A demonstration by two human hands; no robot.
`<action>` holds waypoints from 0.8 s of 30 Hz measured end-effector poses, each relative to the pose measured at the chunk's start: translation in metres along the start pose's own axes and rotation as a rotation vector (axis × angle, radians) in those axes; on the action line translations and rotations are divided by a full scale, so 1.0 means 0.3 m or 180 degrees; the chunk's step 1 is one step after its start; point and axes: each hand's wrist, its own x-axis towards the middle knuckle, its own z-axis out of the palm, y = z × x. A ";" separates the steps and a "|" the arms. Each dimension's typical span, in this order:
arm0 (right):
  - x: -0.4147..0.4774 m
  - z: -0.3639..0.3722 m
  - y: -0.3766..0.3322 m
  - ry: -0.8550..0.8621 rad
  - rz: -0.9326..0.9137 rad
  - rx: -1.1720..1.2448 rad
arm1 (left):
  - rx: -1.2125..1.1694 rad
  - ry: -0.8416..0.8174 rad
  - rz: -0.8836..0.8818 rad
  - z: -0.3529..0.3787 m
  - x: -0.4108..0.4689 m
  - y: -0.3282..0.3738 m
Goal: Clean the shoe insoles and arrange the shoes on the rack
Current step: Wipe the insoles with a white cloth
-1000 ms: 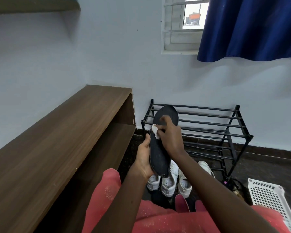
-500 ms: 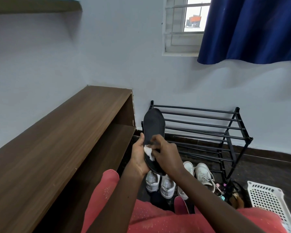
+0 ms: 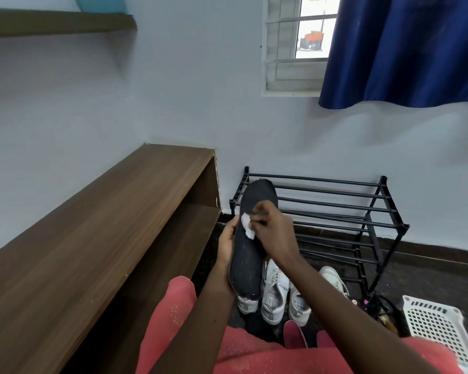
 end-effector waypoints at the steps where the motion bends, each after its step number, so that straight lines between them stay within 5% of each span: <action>1: -0.022 0.009 0.000 -0.0091 -0.0065 -0.0063 | 0.0049 0.0039 0.0041 0.001 0.009 0.007; 8: -0.169 0.046 0.017 -0.0543 -0.0506 -0.0368 | 0.0000 0.0226 -0.0242 -0.011 -0.035 0.003; 12: -0.157 0.031 -0.002 -0.0526 -0.0472 -0.0466 | 0.0320 0.0150 0.0055 -0.024 -0.007 0.016; 24: 0.028 0.042 -0.020 0.0089 -0.0221 -0.0567 | 0.0162 -0.0053 -0.0103 -0.040 0.010 0.007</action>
